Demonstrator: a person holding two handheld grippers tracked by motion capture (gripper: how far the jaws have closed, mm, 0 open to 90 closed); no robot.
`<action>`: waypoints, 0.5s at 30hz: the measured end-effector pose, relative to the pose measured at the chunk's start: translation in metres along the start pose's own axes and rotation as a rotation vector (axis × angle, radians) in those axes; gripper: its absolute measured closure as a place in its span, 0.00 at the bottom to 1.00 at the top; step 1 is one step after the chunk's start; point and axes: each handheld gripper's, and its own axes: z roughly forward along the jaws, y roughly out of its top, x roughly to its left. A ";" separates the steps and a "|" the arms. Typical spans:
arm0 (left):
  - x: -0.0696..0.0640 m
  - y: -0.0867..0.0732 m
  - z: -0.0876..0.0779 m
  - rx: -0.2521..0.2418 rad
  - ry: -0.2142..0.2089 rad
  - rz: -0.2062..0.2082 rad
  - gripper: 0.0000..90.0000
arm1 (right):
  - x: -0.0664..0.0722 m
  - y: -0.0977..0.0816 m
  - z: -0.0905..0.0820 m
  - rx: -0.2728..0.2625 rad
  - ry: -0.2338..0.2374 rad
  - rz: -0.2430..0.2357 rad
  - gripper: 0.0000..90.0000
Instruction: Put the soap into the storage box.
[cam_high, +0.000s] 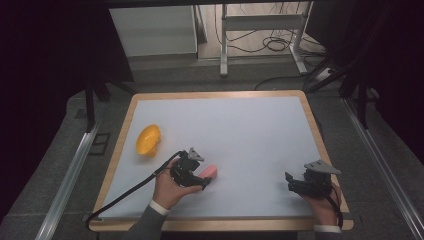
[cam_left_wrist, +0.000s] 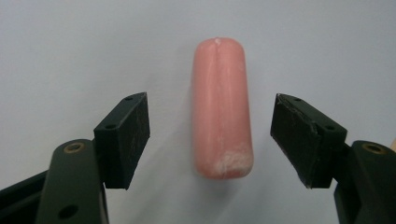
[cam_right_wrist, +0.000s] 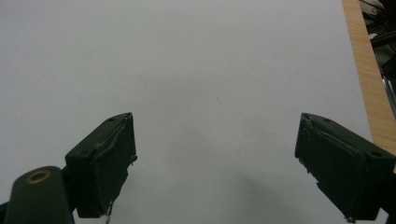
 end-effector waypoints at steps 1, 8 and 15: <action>-0.001 0.001 0.002 0.005 -0.002 0.003 0.32 | 0.000 0.000 0.000 0.001 0.000 -0.001 0.13; 0.001 0.006 0.011 0.033 -0.011 -0.003 0.33 | 0.000 0.000 0.000 0.002 -0.001 -0.002 0.14; 0.002 0.007 0.020 0.050 -0.022 -0.009 0.37 | 0.000 -0.001 0.002 0.008 -0.001 -0.002 0.14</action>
